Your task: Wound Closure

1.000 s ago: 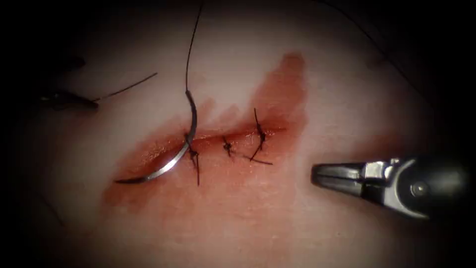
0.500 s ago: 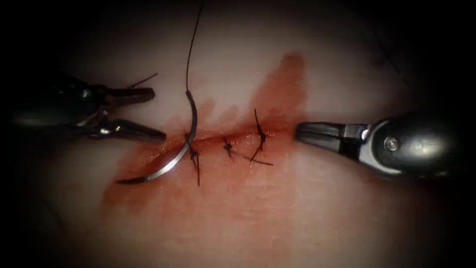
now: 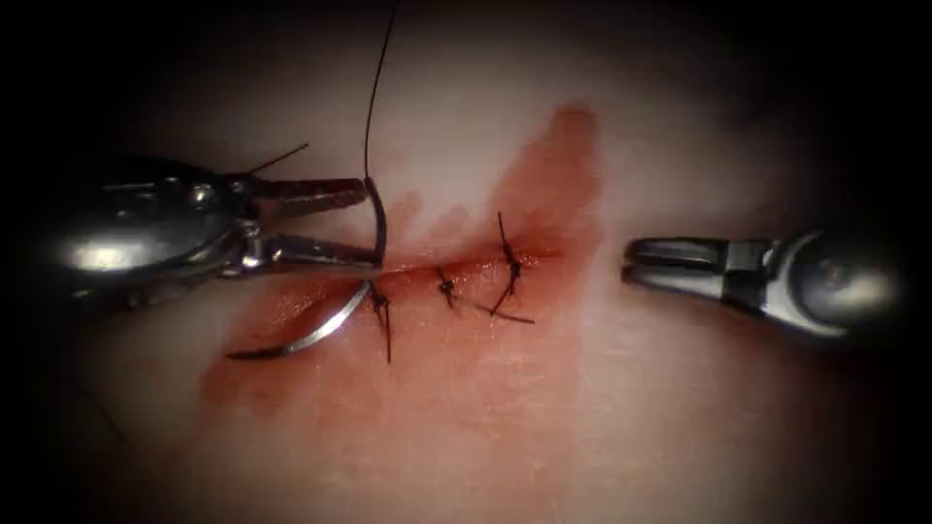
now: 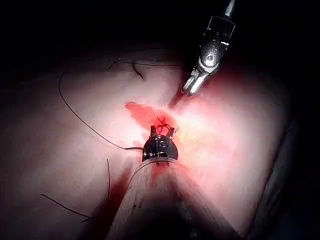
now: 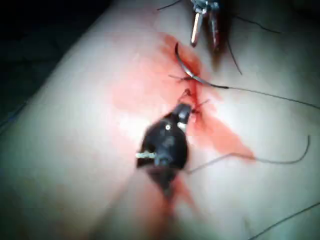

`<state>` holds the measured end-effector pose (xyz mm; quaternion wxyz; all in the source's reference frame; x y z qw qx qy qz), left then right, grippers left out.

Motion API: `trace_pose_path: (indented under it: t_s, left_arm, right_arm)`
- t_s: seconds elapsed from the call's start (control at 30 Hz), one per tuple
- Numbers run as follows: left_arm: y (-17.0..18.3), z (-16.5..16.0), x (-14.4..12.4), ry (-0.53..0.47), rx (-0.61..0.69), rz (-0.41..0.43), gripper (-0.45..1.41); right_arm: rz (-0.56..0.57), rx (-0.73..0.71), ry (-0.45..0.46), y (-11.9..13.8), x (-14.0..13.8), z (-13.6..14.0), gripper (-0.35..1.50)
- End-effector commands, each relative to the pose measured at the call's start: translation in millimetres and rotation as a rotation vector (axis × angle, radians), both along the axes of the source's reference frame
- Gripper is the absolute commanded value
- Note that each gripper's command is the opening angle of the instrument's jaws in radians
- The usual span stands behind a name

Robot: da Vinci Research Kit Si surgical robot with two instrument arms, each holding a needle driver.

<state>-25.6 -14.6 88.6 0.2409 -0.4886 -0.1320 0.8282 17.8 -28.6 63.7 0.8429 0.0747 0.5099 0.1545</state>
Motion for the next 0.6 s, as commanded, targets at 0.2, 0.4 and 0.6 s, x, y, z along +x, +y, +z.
trace_pose_path:
  t_s: [0.2,0.4,0.6]
  left_arm:
    - [-0.6,0.8,0.3,-0.057,-0.019,0.009,0.48]
    - [-1.0,0.9,0.7,-0.084,-0.03,0.034,0.68]
    - [-1.2,0.7,1.4,-0.092,-0.033,0.042,0.76]
  right_arm:
    - [-0.002,-0.008,0.012,-1.3,0.0,0.8,1.06]
    - [-0.002,0.002,0.016,-1.4,-0.3,0.1,1.15]
    - [0.008,-0.002,0.033,-1.0,-0.1,-0.6,1.13]
